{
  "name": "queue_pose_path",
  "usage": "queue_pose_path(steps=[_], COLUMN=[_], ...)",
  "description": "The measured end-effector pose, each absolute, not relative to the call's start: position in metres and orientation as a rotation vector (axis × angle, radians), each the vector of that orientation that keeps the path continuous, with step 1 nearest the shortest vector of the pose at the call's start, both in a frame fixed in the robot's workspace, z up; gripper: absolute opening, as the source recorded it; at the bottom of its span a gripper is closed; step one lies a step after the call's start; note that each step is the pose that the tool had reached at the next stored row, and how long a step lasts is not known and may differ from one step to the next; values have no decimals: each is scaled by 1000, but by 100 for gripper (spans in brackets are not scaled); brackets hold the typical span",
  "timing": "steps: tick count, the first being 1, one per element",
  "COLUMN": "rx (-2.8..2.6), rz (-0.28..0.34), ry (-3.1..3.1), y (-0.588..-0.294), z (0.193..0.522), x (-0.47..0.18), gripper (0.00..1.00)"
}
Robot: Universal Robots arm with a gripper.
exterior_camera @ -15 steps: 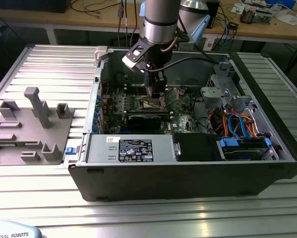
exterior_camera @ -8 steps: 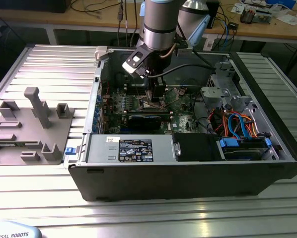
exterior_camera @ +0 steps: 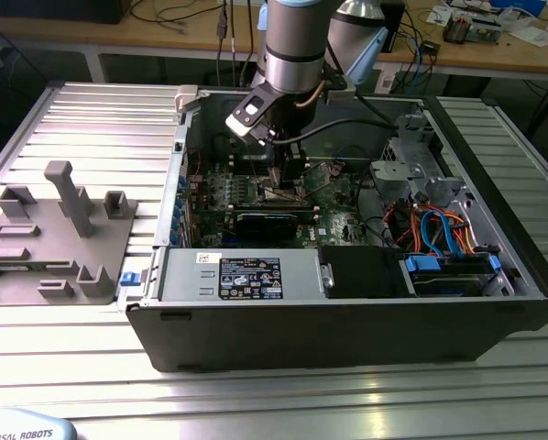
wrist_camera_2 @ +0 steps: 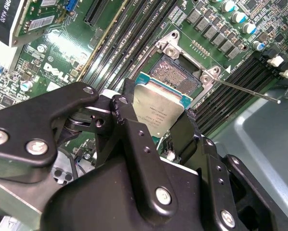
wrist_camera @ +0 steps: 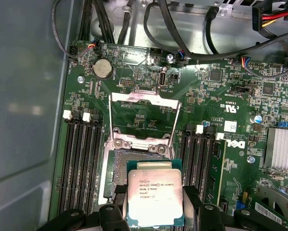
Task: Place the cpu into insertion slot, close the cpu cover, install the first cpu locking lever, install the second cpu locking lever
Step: 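Place the cpu into insertion slot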
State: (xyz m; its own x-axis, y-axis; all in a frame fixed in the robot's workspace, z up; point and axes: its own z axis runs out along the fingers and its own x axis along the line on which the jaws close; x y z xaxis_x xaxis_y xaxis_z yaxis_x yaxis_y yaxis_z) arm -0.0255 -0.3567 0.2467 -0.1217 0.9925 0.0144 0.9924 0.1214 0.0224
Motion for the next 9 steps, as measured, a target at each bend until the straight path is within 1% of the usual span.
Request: queue_pose_path(steps=[9], rx=[2150], rz=[39], ry=[2282], y=[-357], z=[245], x=[-26], gripper=[54])
